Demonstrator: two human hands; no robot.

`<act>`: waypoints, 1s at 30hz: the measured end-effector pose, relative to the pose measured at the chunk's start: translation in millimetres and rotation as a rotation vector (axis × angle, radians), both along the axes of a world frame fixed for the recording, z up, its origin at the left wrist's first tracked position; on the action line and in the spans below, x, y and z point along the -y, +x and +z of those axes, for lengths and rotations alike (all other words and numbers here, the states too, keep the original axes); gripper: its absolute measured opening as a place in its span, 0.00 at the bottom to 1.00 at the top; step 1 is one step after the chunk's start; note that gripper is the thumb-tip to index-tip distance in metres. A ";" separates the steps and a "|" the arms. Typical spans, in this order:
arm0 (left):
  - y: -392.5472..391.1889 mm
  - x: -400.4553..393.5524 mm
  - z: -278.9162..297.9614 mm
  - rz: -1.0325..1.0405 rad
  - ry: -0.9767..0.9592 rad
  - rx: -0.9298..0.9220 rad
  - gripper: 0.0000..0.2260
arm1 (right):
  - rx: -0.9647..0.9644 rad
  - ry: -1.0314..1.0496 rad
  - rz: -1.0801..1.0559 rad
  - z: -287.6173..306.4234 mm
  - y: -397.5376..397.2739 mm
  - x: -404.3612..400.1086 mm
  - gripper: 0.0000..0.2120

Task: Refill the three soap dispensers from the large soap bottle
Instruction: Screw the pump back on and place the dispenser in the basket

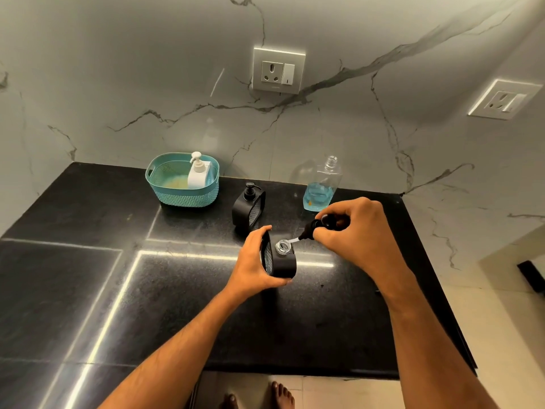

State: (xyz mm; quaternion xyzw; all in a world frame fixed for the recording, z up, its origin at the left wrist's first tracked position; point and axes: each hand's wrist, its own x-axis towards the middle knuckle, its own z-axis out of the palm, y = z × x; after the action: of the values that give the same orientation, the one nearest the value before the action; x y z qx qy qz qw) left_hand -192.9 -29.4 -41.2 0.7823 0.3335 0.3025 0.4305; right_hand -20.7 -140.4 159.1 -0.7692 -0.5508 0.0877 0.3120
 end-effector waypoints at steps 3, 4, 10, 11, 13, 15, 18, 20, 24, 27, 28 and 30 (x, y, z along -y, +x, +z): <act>2.2 2.0 1.3 -0.007 0.006 0.004 0.55 | 0.004 -0.056 0.013 -7.4 -4.9 -8.3 0.09; 3.5 3.0 1.9 -0.010 0.006 0.007 0.55 | 0.008 -0.091 0.023 -12.0 -7.1 -13.0 0.09; 10.0 8.6 7.6 -0.031 0.008 0.030 0.55 | -0.006 -0.190 0.010 -54.1 -10.7 -35.5 0.10; 10.1 8.7 7.8 -0.031 0.005 0.032 0.55 | 0.002 -0.197 0.015 -60.6 -10.8 -35.1 0.10; 9.6 8.1 7.0 -0.023 -0.003 0.031 0.54 | 0.007 -0.184 0.014 -70.6 -10.7 -31.4 0.10; 9.0 7.7 5.0 -0.017 -0.008 0.028 0.55 | 0.001 -0.154 0.029 -77.2 -10.6 -26.6 0.17; 9.8 7.8 4.9 -0.011 -0.006 0.041 0.54 | -0.098 -0.104 0.106 -84.8 -12.1 -21.7 0.39; 12.2 8.2 7.2 -0.016 0.002 0.051 0.54 | -0.138 -0.043 0.092 -90.2 -16.1 -20.1 0.44; 14.9 9.0 9.1 -0.023 0.010 0.044 0.53 | -0.066 0.021 -0.034 -96.8 -22.4 -19.6 0.50; 13.3 7.3 8.6 -0.011 0.004 0.055 0.53 | -0.147 0.013 -0.018 -101.2 -20.2 -20.0 0.54; 12.4 6.2 9.0 -0.007 0.001 0.059 0.53 | -0.184 0.031 -0.006 -102.6 -19.1 -19.8 0.52; 10.3 4.1 10.0 -0.006 -0.003 0.058 0.53 | -0.213 0.075 -0.007 -104.3 -17.1 -18.2 0.49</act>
State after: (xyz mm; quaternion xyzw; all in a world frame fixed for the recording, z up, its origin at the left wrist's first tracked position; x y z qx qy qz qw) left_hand -182.5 -33.5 -31.1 0.7734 0.3190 0.3233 0.4422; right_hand -37.9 -122.2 54.8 -0.7453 -0.5146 0.1471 0.3976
